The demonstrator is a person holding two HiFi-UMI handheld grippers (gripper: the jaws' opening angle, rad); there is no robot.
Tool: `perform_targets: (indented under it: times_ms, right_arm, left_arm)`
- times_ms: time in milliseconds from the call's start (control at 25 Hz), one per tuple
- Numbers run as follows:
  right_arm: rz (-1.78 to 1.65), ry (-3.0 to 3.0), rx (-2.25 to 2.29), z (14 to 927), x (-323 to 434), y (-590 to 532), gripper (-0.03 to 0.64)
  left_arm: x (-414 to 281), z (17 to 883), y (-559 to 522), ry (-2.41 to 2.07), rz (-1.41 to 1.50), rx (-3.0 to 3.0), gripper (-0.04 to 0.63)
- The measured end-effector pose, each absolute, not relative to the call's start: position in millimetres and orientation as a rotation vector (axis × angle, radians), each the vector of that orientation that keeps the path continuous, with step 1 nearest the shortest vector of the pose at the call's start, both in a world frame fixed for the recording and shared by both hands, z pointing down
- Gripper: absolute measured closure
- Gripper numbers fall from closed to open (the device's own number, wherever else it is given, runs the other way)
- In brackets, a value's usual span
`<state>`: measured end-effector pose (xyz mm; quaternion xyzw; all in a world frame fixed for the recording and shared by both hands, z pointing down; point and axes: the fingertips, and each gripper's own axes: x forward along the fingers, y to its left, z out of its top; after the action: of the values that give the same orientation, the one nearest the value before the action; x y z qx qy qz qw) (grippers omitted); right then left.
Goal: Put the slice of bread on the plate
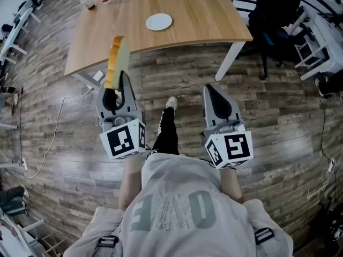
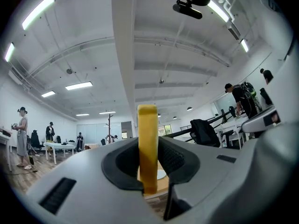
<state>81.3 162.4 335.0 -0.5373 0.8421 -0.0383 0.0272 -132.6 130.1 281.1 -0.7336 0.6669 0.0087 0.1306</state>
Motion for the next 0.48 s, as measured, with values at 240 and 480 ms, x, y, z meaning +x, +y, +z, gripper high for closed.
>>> perform_targets:
  times_ms: [240,480]
  right_arm:
    - [-0.172,2.517,-1.697,322.7,100.7,81.9,0.598]
    - [-0.173,2.539,-1.676,312.2,87.9,8.6,0.598]
  left_arm:
    - [-133.0,268.0,32.4,1.929,0.029,-2.114,0.502]
    - [-134.4,271.9,-31.8,1.937,0.022,-2.150,0.502]
